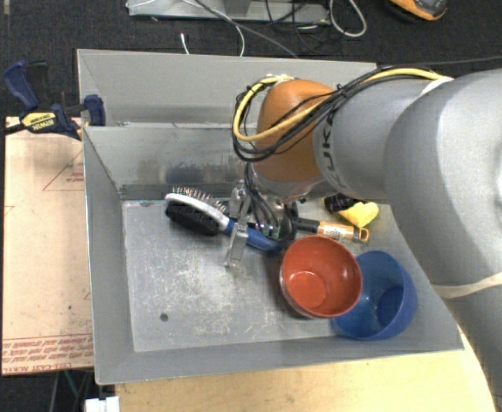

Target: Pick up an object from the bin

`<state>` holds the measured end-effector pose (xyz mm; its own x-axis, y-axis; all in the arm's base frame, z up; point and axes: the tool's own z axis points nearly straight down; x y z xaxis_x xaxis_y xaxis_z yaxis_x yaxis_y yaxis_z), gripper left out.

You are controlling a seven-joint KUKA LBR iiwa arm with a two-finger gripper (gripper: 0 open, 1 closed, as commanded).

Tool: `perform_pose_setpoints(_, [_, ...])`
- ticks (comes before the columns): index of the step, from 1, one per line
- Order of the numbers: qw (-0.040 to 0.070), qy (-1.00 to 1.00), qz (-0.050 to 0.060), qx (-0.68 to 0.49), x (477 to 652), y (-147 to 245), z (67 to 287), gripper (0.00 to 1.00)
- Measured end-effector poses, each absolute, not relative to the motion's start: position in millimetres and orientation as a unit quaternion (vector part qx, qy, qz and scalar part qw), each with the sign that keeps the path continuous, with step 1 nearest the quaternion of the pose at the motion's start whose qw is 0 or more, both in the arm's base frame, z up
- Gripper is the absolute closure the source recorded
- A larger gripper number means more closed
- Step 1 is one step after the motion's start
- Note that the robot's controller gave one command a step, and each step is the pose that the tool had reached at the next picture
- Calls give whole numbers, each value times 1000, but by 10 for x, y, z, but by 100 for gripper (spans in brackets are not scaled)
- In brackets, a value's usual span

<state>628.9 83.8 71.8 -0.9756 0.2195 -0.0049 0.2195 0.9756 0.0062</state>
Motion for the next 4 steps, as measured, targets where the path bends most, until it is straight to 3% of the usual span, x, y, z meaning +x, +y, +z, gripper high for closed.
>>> perform_pose_setpoints(1, [7,997,5,77,6093,1138,934,0])
perform_pose_setpoints(2, [4,994,3,111,6247,869,877,100])
perform_pose_setpoints(3, [4,994,3,111,6247,869,877,100])
perform_pose_setpoints(4, [6,993,4,118,6337,881,706,100])
